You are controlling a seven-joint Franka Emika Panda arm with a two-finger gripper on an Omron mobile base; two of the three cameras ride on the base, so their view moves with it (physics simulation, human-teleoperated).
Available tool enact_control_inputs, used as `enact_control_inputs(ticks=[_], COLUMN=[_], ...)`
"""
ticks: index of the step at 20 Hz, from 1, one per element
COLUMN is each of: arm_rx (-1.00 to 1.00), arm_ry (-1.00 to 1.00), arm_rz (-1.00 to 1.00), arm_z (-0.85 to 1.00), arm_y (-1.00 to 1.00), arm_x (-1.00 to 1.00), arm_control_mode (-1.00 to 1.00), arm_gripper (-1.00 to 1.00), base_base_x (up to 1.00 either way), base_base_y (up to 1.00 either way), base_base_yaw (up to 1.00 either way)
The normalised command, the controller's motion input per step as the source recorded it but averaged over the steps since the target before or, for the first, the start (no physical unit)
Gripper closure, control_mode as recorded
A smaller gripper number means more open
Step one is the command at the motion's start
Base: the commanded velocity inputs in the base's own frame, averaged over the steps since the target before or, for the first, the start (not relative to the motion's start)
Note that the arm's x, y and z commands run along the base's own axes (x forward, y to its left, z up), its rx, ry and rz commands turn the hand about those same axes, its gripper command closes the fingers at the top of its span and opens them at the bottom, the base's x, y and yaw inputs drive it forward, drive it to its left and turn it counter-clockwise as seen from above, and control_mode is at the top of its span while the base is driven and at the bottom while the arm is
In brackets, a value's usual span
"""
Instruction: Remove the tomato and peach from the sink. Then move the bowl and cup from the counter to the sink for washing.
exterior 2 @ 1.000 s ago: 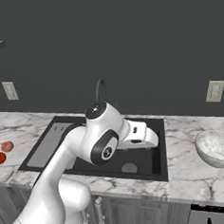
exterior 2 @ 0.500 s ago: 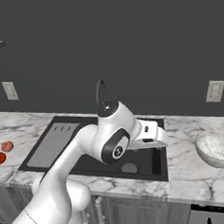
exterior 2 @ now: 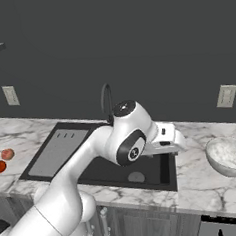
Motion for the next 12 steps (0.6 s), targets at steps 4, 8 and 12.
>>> enact_control_inputs(ticks=[4, 8, 12], arm_rx=[0.00, 0.00, 0.00], arm_ry=[0.06, 0.05, 0.05], arm_rz=[0.00, 0.00, 0.00], arm_z=[0.00, 0.00, 0.00], arm_y=[-0.19, -0.20, -0.21], arm_x=[0.15, 0.15, 0.14], arm_control_mode=[-1.00, -1.00, -1.00], arm_gripper=[-1.00, -1.00, -1.00], base_base_x=[0.00, 0.00, 0.00], base_base_y=[0.00, 0.00, 0.00], base_base_yaw=[0.00, 0.00, 0.00])
